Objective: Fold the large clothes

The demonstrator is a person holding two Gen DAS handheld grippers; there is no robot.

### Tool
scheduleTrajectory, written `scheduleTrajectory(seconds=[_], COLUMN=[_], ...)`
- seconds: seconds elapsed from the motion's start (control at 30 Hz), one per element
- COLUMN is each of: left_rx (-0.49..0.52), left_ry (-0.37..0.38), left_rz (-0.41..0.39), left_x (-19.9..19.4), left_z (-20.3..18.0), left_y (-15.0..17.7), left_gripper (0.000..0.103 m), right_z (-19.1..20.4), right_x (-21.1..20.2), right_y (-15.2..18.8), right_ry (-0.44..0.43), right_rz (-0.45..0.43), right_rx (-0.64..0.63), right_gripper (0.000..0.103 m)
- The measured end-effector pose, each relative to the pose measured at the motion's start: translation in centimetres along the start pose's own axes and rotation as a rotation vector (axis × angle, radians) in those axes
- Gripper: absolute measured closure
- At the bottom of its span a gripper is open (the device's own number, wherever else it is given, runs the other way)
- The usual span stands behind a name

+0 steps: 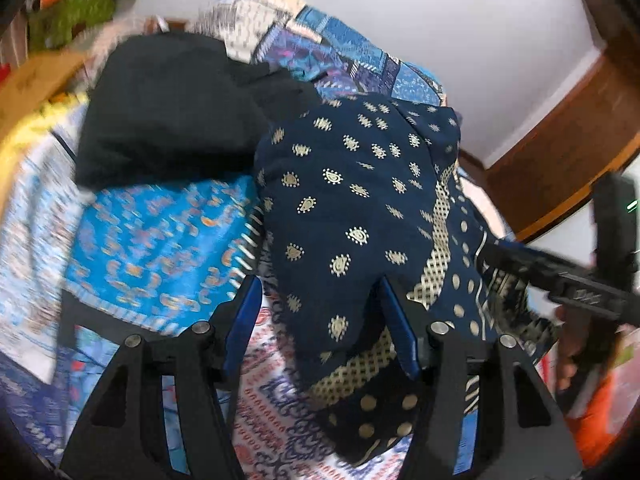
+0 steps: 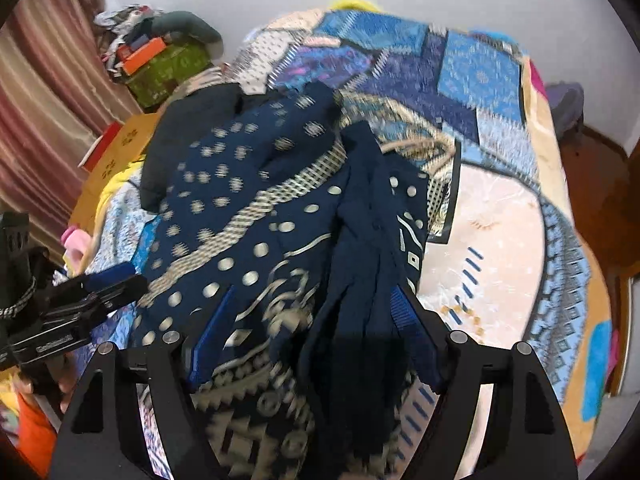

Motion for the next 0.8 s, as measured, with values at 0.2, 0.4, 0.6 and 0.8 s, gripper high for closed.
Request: scheduleTrajectory(seconds=[0.2, 0.4, 0.6, 0.8], left_rx=[-0.187, -0.291, -0.262, -0.246], left_ry=[0.192, 0.327, 0.345, 0.311], left_rz=[0.058, 0.107, 0.125, 0.126], left_x=[3.3, 6.6, 8.5, 8.1], left_z=[2.9, 3.4, 1.4, 0.7], left_y=[-0.5, -1.0, -2.1, -2.3], left_gripper=[0.023, 0.016, 0.016, 0.026], right_z=[-3.2, -4.6, -5.8, -5.9], right_x=[1.5, 2.1, 4.1, 5.1], right_y=[-0.3, -0.9, -1.8, -1.9], right_ry=[-0.095, -0.156, -0.194, -0.268], right_rz=[0.070, 0.113, 0.164, 0.234], right_rx=[0.101, 0.124, 0.201, 0.316], right_gripper=[0.028, 0.026, 0.018, 0.038])
Point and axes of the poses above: each gripper's, at about its wrist camera, not at the fingertips, and x roughly the way its jaws point, z to its left, y to its underside, the point moved 2 cm from there along x, roughly the way its jaws point, and after that the axes turned 6 degrees about x, right-handed, at the moved point
